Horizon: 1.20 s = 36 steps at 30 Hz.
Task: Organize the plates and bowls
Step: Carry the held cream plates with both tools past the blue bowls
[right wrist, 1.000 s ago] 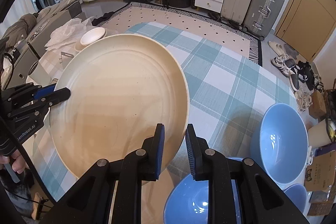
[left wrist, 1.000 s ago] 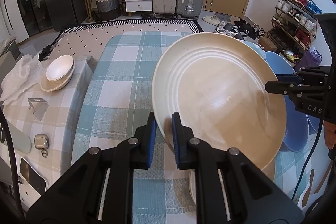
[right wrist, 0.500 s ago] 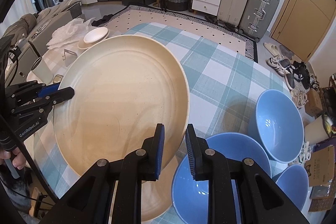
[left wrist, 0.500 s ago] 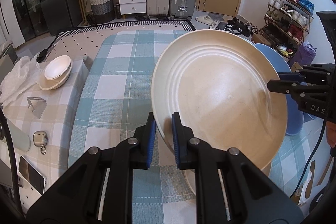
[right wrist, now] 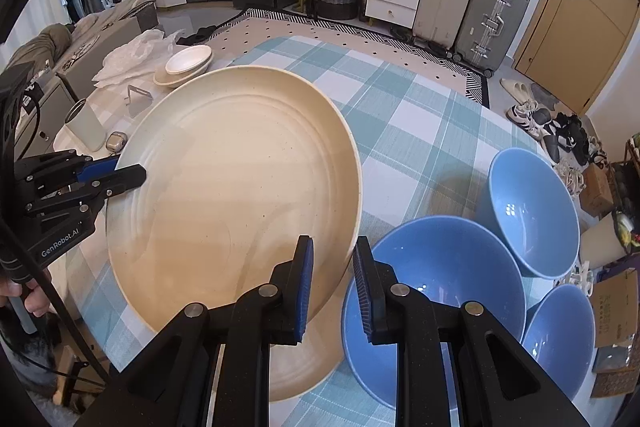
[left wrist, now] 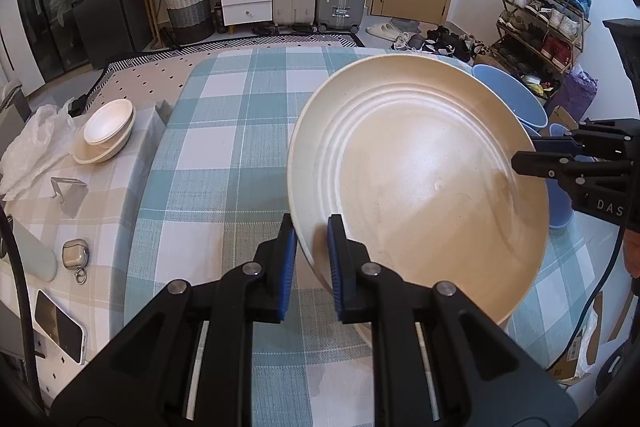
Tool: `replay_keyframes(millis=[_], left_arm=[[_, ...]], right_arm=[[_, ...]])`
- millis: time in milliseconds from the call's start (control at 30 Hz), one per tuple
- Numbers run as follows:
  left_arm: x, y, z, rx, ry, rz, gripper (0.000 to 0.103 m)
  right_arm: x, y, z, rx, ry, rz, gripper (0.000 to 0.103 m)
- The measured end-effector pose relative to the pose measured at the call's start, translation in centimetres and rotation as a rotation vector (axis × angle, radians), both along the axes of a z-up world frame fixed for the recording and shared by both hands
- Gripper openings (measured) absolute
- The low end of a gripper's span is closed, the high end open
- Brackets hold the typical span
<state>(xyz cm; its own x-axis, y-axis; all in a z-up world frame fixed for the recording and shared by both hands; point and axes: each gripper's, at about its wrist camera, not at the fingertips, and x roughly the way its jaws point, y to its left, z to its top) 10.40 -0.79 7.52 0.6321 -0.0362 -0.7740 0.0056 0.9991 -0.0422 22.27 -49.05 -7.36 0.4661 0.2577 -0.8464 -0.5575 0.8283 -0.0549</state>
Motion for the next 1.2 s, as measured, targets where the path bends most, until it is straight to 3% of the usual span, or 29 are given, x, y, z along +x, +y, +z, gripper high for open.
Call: replay_keyframes(millis=[667,1200], left_arm=[[-2.7,-0.6,-3.0,0.005,0.039,-0.017,0.011],[-2.3,-1.7,-5.5,0.019,0.073,-0.047,0.011]], right_arm=[[-4.1,-1.0,-3.9,0.002,0.015,-0.007,0.021],[-5.4,-1.8,-6.4,-0.002,0.048,-0.042,0.021]])
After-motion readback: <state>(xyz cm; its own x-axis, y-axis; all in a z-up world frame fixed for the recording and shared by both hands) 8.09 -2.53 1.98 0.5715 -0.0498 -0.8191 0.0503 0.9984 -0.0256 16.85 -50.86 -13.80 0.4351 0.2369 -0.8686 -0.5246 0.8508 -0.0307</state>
